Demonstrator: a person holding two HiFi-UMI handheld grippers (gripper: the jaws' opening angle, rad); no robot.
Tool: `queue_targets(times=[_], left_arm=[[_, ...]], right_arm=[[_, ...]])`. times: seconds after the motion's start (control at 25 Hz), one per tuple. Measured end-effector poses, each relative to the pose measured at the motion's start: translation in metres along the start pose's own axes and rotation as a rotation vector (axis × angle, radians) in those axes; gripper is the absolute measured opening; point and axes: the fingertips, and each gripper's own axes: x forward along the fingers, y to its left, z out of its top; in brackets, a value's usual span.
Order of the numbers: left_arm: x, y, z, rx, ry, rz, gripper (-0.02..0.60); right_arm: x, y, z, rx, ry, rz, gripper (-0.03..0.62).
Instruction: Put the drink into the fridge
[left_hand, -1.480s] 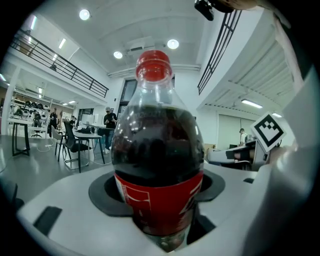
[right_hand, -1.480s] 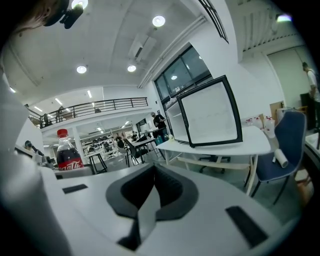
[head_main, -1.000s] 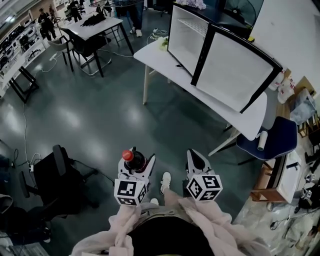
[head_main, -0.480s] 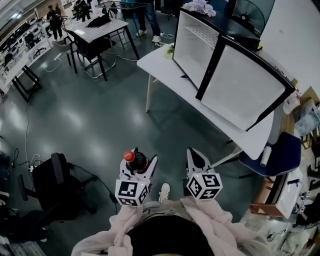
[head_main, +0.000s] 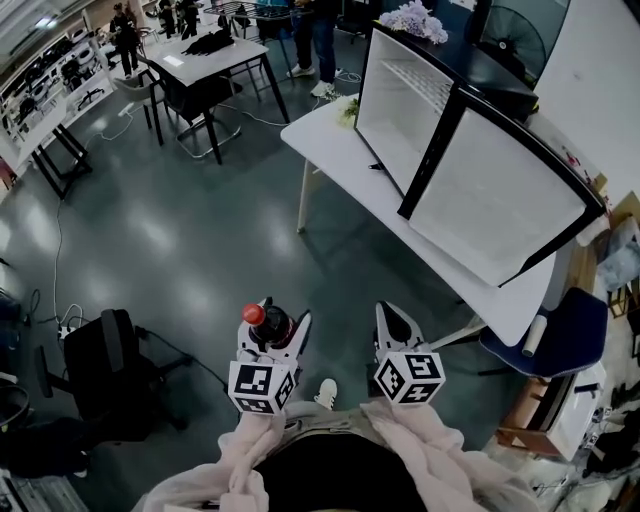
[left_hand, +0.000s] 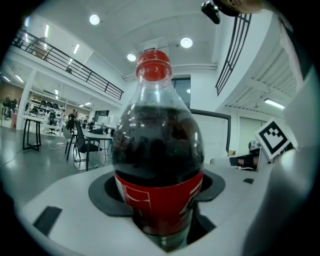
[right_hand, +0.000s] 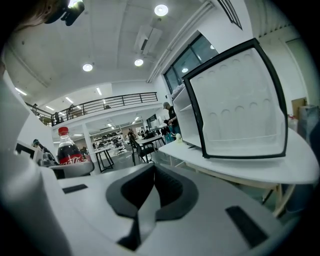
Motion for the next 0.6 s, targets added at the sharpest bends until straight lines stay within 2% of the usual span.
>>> queue_targets(times=[0.6], left_arm=[[0.036, 0.008, 0.005, -0.003, 0.003, 0.050, 0.319]], right_arm=[[0.035, -0.023, 0.006, 0.029, 0.017, 0.030, 0.011]])
